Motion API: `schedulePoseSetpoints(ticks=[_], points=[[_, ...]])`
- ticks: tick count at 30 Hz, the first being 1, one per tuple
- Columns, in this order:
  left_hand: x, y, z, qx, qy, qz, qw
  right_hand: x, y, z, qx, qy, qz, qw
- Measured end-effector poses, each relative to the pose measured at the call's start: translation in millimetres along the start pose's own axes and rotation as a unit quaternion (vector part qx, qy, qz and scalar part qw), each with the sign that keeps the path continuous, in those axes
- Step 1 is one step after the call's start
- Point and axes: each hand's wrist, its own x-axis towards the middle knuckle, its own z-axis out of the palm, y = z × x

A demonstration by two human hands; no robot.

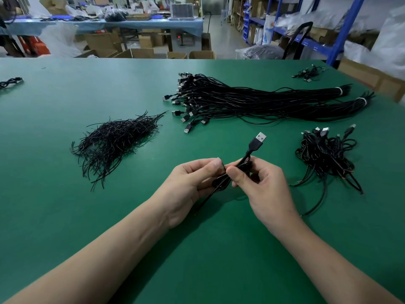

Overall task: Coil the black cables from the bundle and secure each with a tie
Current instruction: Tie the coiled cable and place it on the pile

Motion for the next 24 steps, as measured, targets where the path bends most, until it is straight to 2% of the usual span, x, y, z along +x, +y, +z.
schedulePoseSetpoints(ticks=[6,13,16,24], points=[[-1.3,-0.7,-0.1,0.015,-0.011,0.009,1.0,-1.8,-0.8,-2.0,-0.03,0.007,-0.018,0.999],[-1.4,-7.6,4.8,0.127,0.006,0.046,0.991,-3.7,-3.6,-2.2,-0.013,0.025,-0.042,0.999],[-1.8,-8.5,5.3,0.141,-0.002,0.062,0.988,-4.1,-5.8,-0.4,0.002,0.021,-0.046,0.999],[-3.4,-5.8,7.6,0.174,-0.001,0.154,0.973,-2.1,-6.9,-2.0,-0.017,0.034,-0.058,0.998]])
